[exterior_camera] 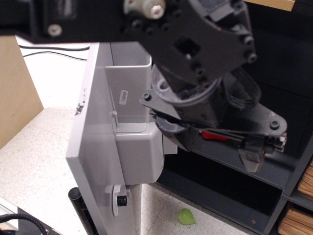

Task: Close fridge

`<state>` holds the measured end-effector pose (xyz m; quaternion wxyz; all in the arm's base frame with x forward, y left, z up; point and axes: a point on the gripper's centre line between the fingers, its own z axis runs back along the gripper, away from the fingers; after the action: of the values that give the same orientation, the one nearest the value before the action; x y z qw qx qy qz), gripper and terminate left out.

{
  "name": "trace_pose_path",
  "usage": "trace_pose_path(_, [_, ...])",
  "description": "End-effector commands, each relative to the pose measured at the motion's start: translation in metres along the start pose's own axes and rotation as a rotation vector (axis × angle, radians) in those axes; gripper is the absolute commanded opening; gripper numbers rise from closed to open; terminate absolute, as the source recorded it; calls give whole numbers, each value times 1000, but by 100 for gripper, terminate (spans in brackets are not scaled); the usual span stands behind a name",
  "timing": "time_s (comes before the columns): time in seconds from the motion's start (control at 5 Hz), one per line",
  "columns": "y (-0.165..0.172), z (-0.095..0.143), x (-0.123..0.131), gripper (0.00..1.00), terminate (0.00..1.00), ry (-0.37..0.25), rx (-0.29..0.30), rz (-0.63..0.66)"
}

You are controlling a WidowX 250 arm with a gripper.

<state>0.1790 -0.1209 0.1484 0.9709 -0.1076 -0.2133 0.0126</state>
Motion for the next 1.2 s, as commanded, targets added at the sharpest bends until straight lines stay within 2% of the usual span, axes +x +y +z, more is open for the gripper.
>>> trace_pose_path(0.0, [0,0,0,100,0,0,0,0])
trace_pose_path(0.2, [1,30,8,100,0,-27,-25,32])
trace_pose_path(0.4, [6,56,17,100,0,-36,6,58])
trace_pose_path(0.6, [13,75,23,100,0,-82,88,89])
trace_pose_path(0.8, [29,85,23,100,0,-61,192,158])
trace_pose_path(1.0, [45,86,5,100,0,12,222,274])
